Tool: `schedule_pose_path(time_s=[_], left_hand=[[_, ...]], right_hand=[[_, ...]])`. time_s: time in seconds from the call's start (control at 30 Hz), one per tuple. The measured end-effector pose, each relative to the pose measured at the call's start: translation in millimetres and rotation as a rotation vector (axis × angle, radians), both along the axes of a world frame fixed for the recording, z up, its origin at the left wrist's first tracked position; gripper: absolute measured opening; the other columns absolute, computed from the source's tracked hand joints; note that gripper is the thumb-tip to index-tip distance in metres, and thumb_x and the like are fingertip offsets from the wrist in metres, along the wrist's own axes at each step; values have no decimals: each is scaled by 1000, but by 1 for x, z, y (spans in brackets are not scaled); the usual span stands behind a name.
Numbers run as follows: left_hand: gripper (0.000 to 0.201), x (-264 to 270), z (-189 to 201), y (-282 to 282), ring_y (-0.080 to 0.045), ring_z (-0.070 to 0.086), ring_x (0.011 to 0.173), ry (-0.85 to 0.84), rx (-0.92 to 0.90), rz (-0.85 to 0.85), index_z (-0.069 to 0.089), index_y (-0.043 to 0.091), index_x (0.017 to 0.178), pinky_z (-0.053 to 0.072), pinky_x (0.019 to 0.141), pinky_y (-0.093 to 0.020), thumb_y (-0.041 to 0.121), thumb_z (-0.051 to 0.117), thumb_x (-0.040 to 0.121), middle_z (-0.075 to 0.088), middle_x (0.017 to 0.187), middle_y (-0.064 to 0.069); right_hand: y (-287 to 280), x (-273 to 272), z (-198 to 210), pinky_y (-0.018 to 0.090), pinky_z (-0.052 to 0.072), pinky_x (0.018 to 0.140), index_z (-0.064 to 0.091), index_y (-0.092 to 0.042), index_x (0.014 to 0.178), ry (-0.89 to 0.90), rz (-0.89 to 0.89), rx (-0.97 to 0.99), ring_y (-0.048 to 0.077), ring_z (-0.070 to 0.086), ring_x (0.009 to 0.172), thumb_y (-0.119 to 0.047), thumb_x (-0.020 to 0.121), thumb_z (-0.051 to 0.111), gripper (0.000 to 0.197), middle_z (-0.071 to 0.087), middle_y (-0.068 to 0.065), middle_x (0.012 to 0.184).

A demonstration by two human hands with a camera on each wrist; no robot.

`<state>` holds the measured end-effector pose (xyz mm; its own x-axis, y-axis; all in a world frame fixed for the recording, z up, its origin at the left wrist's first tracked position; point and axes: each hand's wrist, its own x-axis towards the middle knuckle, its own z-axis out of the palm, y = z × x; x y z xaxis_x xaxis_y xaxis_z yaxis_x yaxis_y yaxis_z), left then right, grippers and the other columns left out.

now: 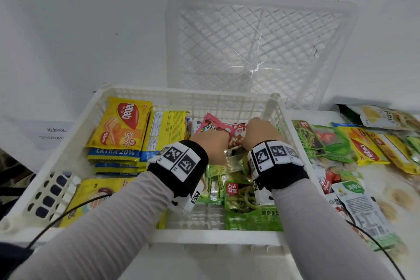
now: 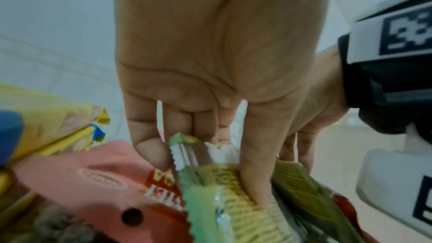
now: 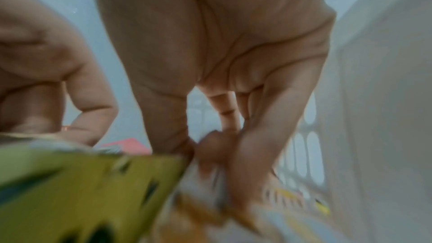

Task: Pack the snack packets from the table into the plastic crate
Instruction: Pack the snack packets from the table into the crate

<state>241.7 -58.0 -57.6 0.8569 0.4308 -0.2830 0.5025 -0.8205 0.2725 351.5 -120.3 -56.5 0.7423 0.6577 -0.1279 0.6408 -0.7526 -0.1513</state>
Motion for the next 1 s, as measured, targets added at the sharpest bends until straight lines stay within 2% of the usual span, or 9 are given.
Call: schedule_pose_path(time_s=[0.13, 0.3, 0.5, 0.6, 0.67, 0.73, 0.8, 0.9, 1.0], left_hand=[[26, -4, 6, 6, -16, 46, 79, -28, -65, 25, 45, 19, 86, 29, 53, -23, 15, 70, 78, 49, 87, 3], [27, -9, 14, 4, -13, 48, 73, -75, -102, 25, 43, 24, 72, 34, 56, -22, 9, 65, 78, 47, 77, 8], [20, -17, 37, -4, -4, 48, 62, -82, -59, -75, 52, 17, 68, 35, 52, -18, 2, 62, 78, 52, 69, 9], [17, -25, 52, -10, -9, 52, 67, -67, 27, -144, 59, 14, 74, 41, 59, -21, -3, 58, 76, 51, 68, 13], [21, -34, 61, -16, -11, 53, 72, -44, 96, -173, 56, 21, 75, 42, 62, -25, 0, 54, 77, 50, 70, 14], [21, -45, 68, -21, -11, 54, 71, -43, 213, -180, 56, 24, 69, 39, 57, -25, 5, 54, 76, 52, 67, 13], [14, -58, 73, -26, -14, 59, 73, -63, 343, -174, 66, 19, 72, 40, 55, -26, 9, 56, 75, 62, 71, 9], [19, -80, 77, -34, -17, 60, 81, -31, 442, -143, 71, 23, 85, 48, 64, -32, 12, 58, 79, 67, 81, 5], [9, -103, 81, -39, -17, 56, 77, 76, 495, -104, 65, 23, 88, 47, 59, -34, 21, 57, 85, 62, 79, 3]], right_hand=[[-3, 5, 4, 30, 41, 63, 33, -13, 62, -42, 6, 27, 24, 47, 72, -13, 87, 58, 34, 61, 13, 92], [-5, 8, 9, 29, 40, 60, 35, -11, 60, -33, 6, 69, 20, 44, 61, -4, 88, 53, 34, 64, 15, 92], [-9, 9, 26, 34, 41, 66, 33, -13, 64, 14, 11, 41, 27, 48, 75, -1, 86, 48, 29, 55, 20, 122], [-8, 9, 28, 33, 41, 66, 38, -13, 65, 40, -13, 54, 28, 51, 75, -6, 86, 50, 25, 58, 18, 115], [-7, 7, 25, 31, 40, 63, 40, -13, 64, 57, -3, 69, 27, 51, 72, -16, 86, 58, 28, 61, 14, 97], [-5, 5, 21, 31, 43, 61, 42, -12, 64, 66, 13, 61, 26, 53, 70, -22, 84, 65, 32, 61, 11, 83], [-3, 3, 19, 31, 43, 59, 41, -10, 62, 61, 35, 40, 23, 51, 60, -13, 85, 62, 31, 57, 10, 72], [-3, -1, 22, 31, 39, 59, 37, -8, 60, 43, 75, 26, 18, 39, 50, -2, 87, 50, 31, 42, 7, 59], [-1, -3, 24, 32, 39, 63, 38, -1, 69, 25, 97, 28, 24, 47, 63, -2, 88, 47, 22, 43, 8, 66]])
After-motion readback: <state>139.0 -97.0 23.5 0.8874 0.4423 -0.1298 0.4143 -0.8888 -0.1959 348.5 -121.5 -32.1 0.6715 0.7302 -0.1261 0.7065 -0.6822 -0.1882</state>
